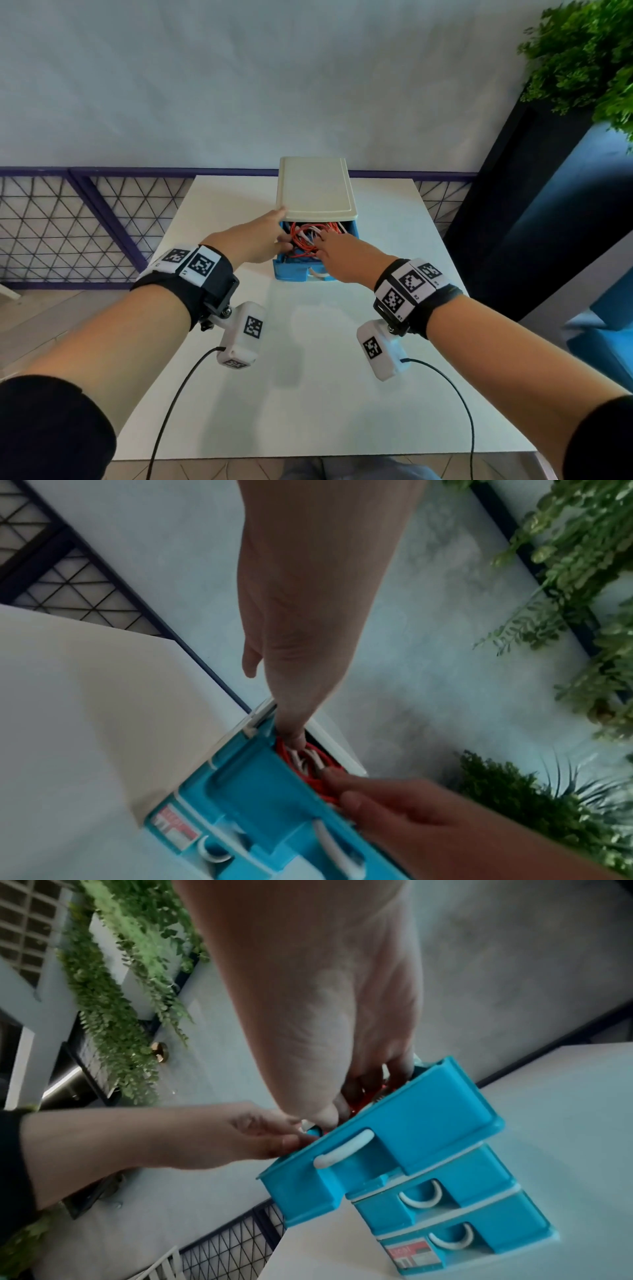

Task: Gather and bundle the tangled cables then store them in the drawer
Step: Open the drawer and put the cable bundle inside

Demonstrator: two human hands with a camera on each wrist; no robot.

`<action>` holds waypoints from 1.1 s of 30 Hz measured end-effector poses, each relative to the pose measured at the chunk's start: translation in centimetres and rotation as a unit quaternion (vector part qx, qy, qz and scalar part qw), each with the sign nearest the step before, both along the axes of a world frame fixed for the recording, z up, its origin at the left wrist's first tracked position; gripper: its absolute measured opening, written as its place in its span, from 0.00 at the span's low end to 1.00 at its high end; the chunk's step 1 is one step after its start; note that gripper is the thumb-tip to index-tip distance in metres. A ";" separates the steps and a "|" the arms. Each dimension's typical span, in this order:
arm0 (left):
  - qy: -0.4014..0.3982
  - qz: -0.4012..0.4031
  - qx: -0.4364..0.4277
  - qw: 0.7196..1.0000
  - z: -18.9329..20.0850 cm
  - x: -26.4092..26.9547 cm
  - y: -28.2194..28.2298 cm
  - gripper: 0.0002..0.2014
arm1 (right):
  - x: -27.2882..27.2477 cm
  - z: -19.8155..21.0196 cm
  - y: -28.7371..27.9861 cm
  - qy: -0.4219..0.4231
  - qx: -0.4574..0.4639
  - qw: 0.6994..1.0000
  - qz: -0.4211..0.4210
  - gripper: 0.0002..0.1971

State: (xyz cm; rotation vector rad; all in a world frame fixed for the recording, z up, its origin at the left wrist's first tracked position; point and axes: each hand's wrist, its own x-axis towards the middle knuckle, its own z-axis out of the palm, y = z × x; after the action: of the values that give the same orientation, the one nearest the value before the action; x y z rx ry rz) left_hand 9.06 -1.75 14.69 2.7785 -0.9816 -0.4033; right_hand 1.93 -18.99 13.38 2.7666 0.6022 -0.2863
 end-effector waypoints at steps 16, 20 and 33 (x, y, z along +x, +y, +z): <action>0.022 -0.039 -0.016 0.999 0.7 -0.6 -1.4 0.61 | 0.5 -0.4 -0.4 -0.038 0.146 0.977 -0.153 0.17; -0.021 -0.021 0.003 1.000 0.4 -0.2 -1.9 0.64 | 0.8 -0.6 -0.5 -0.052 0.170 0.970 -0.164 0.14; -0.133 0.007 -0.071 0.988 0.4 0.8 -3.0 0.24 | 3.1 0.7 -1.4 -0.162 0.293 0.929 -0.158 0.14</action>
State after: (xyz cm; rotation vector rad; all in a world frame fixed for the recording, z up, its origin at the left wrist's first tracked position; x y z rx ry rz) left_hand 9.90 -4.78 15.07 2.7524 -1.0006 0.0434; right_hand 5.00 -20.34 14.07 3.3741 0.1633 0.3478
